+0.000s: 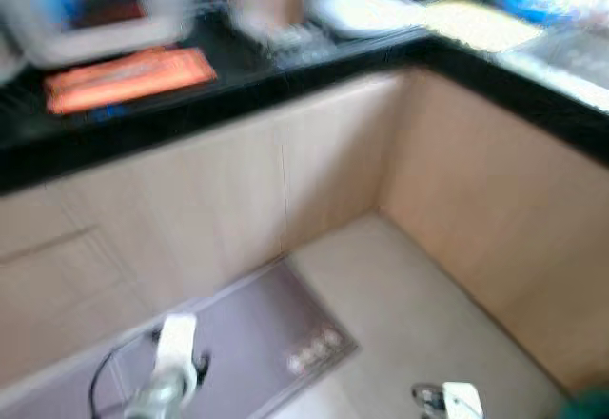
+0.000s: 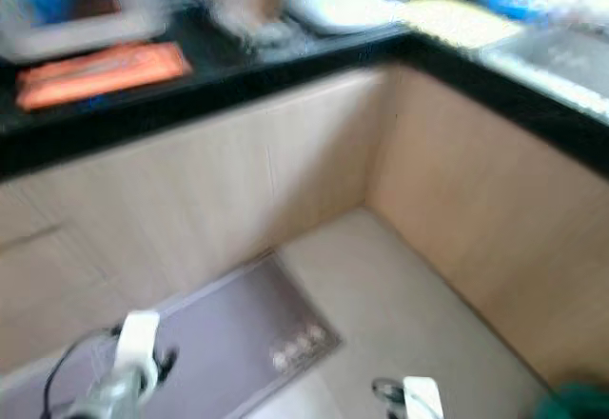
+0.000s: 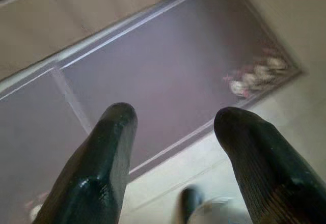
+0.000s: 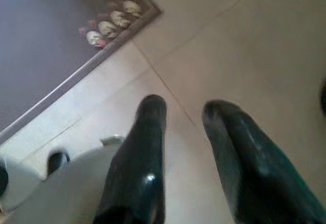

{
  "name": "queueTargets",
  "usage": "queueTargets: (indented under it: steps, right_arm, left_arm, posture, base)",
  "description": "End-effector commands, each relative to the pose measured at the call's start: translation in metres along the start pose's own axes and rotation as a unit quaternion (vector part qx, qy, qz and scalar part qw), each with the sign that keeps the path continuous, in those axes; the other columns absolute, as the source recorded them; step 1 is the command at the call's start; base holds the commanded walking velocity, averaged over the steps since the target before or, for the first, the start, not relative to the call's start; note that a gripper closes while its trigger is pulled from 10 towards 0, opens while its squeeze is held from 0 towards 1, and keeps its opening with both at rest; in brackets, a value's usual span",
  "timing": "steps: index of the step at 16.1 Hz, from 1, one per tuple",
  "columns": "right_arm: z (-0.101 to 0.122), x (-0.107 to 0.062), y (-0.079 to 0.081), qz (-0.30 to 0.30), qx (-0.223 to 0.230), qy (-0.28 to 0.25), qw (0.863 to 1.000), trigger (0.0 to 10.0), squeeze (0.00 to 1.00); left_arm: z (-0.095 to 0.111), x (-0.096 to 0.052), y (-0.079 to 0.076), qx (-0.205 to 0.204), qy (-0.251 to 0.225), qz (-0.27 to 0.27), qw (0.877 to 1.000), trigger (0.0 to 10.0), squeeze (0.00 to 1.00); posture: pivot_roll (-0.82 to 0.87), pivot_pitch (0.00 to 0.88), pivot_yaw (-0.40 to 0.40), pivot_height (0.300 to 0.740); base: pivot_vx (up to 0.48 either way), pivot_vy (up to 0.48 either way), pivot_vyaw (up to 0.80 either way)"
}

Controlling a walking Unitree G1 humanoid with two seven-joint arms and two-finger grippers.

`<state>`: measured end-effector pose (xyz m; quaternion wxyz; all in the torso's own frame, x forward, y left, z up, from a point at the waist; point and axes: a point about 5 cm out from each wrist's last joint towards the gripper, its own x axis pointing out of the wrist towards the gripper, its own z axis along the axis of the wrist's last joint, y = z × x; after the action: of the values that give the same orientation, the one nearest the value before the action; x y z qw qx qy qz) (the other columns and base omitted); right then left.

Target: Kitchen organization

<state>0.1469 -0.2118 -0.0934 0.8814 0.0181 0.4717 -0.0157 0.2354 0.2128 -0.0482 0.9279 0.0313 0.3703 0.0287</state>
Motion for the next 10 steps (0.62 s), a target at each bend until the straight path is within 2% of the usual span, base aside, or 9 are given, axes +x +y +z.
queueTargets:
  steps: [1, 10]
  right_arm:
    - [-0.0015, 0.0007, 0.0063, 0.007, 0.008, 0.001, 1.0, 10.0, 0.0]
    - [0.0006, 0.001, 0.0052, 0.006, 0.01, -0.001, 1.0, 10.0, 0.0]
  left_arm:
    - [-0.0205, -0.0054, 0.0097, -0.004, 0.035, 0.013, 0.999, 10.0, 0.0]
    - [-0.022, -0.0053, 0.0039, 0.003, 0.035, 0.004, 0.999, 10.0, 0.0]
  posture:
    - [0.09, 0.0, -0.002, 0.74]
    - [0.09, 0.0, -0.008, 0.74]
  base:
    - [0.0, 0.0, -0.56]
    - [0.0, 0.0, -0.55]
